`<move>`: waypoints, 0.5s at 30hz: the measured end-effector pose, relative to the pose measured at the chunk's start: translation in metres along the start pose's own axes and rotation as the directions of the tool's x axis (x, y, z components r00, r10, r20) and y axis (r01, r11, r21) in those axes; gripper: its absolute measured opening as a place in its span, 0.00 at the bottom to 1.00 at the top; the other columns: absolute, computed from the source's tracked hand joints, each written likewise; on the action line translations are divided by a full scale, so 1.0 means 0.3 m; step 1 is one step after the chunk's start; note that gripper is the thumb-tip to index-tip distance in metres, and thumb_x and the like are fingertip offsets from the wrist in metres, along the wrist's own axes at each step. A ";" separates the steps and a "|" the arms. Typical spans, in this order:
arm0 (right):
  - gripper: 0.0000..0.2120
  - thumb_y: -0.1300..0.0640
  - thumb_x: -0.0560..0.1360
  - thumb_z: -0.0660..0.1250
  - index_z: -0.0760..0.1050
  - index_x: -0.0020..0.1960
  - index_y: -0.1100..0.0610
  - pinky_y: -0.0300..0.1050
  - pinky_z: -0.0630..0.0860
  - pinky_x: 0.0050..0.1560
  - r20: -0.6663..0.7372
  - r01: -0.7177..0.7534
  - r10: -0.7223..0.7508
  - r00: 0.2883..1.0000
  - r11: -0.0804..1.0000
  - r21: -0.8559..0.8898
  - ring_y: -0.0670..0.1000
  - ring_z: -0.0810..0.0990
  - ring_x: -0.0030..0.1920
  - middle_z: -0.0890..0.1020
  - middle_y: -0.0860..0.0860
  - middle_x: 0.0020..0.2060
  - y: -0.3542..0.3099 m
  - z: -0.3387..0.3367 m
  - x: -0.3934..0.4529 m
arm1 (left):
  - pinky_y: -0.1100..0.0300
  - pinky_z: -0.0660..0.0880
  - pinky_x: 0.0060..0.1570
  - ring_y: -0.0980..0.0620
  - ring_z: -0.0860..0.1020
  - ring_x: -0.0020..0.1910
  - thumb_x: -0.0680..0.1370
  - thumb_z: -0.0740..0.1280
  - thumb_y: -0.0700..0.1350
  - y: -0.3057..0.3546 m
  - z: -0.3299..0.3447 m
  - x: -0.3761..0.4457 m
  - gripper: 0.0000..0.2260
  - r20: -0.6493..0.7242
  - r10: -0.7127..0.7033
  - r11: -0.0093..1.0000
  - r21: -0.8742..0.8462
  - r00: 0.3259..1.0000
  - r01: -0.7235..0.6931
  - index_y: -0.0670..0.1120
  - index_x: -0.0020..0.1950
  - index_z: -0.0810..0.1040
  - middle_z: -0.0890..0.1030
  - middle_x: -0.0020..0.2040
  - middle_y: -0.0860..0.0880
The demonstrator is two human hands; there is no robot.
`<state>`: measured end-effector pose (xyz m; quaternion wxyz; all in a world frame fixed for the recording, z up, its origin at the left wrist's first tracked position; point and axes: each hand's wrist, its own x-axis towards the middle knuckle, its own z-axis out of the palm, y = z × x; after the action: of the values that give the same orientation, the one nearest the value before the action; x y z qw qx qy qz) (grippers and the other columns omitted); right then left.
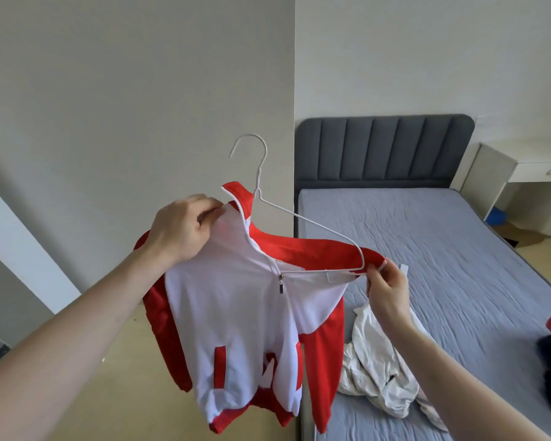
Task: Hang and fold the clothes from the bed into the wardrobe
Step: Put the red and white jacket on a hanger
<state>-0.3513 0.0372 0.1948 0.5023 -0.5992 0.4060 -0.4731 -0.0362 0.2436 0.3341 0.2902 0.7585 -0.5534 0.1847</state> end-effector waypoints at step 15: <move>0.16 0.61 0.83 0.62 0.80 0.39 0.53 0.47 0.62 0.34 0.072 0.073 -0.063 0.995 0.985 -0.154 0.49 0.63 0.28 0.68 0.45 0.24 -0.064 -0.084 -0.028 | 0.57 0.67 0.36 0.52 0.71 0.36 0.82 0.67 0.47 0.031 0.062 0.012 0.06 -0.137 -0.086 0.983 -0.176 0.987 0.061 0.51 0.46 0.81 0.74 0.36 0.53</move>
<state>-0.3774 0.0431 0.2135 0.4505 -0.6657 0.4041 -0.4366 -0.0447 0.2270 0.3241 0.4000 0.7355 -0.5164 0.1801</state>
